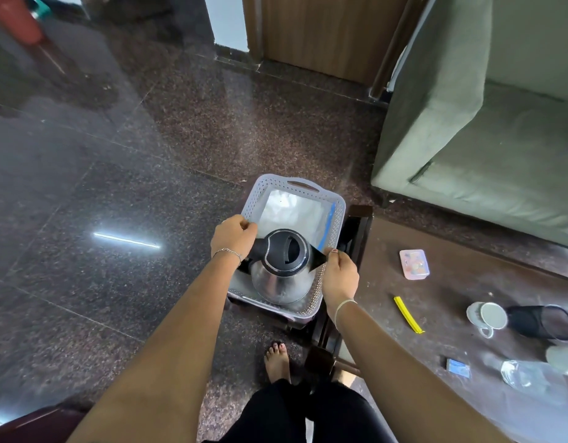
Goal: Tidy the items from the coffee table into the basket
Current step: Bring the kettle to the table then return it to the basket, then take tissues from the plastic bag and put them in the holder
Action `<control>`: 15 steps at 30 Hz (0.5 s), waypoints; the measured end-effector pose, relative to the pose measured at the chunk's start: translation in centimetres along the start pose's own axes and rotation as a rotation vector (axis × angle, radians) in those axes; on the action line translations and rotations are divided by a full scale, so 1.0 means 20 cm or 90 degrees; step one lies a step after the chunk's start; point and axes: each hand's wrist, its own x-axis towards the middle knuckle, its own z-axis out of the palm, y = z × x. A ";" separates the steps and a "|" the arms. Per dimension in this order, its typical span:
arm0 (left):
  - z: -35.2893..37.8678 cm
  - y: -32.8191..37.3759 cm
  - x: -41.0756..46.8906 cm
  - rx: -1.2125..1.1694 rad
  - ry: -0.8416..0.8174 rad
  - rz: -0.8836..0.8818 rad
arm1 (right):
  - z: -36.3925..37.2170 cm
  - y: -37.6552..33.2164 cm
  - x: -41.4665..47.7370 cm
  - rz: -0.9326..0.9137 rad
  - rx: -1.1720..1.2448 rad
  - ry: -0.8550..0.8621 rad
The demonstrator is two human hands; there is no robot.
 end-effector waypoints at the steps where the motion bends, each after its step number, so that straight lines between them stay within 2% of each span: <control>1: 0.00 0.05 0.00 0.011 0.015 0.007 | -0.02 -0.01 0.01 -0.003 0.006 -0.005; 5: 0.02 0.30 0.00 0.013 0.040 0.064 | -0.12 -0.06 0.11 -0.021 0.015 -0.023; 9: 0.16 0.54 -0.01 0.047 -0.002 0.095 | -0.20 -0.09 0.26 -0.012 0.005 -0.095; 15: 0.52 0.71 0.01 0.089 -0.106 0.001 | -0.25 -0.05 0.53 -0.011 -0.049 -0.204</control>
